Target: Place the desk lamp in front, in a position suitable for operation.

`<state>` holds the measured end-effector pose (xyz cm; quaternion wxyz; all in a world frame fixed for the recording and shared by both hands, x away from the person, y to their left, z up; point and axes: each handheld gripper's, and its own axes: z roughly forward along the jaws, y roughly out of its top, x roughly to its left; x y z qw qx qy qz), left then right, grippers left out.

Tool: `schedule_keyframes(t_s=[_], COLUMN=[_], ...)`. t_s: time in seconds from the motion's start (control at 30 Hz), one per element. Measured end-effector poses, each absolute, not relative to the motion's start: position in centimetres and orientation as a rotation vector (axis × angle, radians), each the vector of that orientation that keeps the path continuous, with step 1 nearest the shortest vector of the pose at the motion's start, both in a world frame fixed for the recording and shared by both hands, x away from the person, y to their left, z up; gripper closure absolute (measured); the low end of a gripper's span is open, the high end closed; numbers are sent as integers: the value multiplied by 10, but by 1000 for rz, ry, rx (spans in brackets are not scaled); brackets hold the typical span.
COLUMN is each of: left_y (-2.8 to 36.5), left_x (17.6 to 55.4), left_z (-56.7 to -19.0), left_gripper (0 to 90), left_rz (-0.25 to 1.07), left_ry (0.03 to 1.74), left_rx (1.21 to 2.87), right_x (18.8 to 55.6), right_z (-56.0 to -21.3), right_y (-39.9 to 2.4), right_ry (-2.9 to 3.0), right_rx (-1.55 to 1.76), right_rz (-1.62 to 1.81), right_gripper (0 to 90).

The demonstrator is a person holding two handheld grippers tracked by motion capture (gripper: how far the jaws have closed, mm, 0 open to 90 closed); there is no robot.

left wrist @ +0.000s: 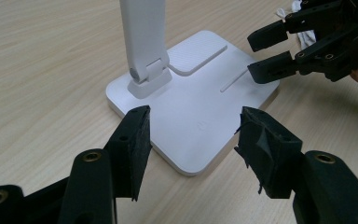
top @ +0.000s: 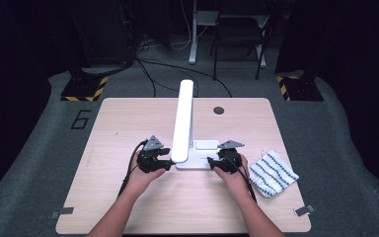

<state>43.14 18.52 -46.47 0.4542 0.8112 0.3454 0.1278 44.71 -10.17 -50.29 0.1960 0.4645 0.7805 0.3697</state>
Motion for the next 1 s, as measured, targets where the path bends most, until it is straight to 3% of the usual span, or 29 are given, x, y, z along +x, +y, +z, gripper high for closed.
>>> schedule_keyframes(t_s=[1.0], left_y=[192], left_x=[432], left_z=[-456], left_gripper=[426], left_rz=[322], left_ry=[852], left_rx=[1970], right_x=[476], right_z=[-507], right_y=[-90], right_ry=[2186], right_rx=[1409], right_rz=[967], right_gripper=[268])
